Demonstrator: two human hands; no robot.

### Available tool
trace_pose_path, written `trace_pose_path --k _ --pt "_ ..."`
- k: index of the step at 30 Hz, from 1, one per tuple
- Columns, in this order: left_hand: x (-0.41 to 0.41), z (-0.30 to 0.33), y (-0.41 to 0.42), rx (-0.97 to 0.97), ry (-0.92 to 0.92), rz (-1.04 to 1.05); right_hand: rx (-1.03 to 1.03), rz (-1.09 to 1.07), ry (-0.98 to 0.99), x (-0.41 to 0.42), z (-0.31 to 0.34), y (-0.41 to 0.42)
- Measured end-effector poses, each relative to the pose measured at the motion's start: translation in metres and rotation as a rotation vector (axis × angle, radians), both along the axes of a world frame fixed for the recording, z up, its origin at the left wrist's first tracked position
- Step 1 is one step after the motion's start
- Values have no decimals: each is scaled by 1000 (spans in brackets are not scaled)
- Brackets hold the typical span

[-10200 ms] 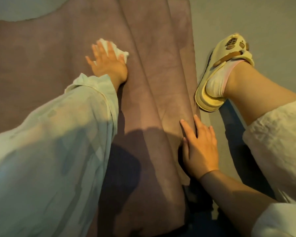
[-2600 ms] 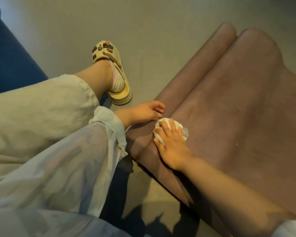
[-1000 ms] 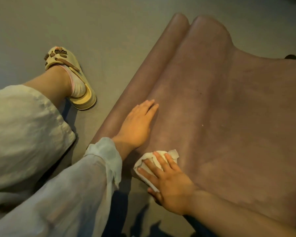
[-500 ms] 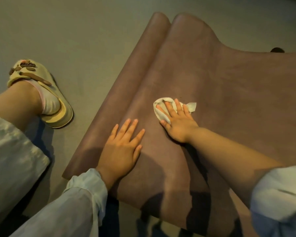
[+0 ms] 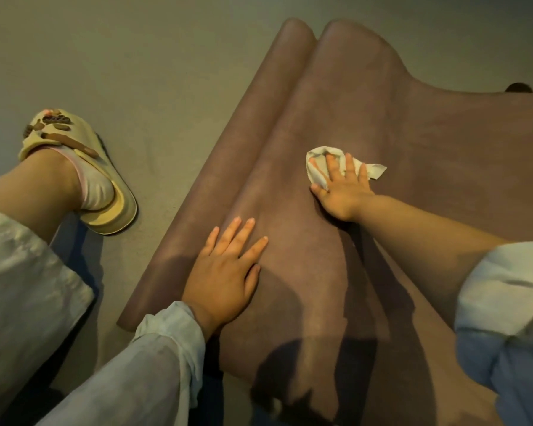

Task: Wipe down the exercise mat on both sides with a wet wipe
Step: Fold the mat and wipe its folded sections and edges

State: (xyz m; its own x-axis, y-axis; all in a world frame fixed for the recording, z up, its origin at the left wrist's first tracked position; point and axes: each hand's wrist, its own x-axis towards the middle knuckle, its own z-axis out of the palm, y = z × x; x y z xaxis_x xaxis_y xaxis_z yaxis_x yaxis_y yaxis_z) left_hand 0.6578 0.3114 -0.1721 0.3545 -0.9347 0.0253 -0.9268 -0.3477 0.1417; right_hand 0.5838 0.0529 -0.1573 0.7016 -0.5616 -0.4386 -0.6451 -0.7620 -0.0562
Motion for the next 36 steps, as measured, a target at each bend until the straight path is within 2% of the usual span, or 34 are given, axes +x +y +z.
trace_pose_path --k 5,11,15,17,20,21,26,29,31,36 --pt "-3 3 2 -44 25 9 90 71 -43 -47 1 41" --pt "-6 12 1 52 32 14 217 75 -160 -107 4 131" --pt "-17 17 -5 47 -4 48 218 166 -129 -148 10 195" --pt "-27 22 -15 -14 17 66 213 124 -151 -162 16 223" --pt "-46 26 -36 -110 95 25 33 -52 -223 -172 21 249" --pt "-53 27 -43 -136 134 16 54 -88 -233 -171 20 253" --pt "-72 16 -56 -165 264 107 169 -303 -223 -146 8 222" --pt "-73 4 -53 -72 229 71 100 -250 -277 -128 -4 186" --pt "-74 3 -53 -45 232 78 169 -289 -298 -112 -13 154" --pt "-77 4 -52 -105 158 64 165 -360 -311 -79 -18 79"
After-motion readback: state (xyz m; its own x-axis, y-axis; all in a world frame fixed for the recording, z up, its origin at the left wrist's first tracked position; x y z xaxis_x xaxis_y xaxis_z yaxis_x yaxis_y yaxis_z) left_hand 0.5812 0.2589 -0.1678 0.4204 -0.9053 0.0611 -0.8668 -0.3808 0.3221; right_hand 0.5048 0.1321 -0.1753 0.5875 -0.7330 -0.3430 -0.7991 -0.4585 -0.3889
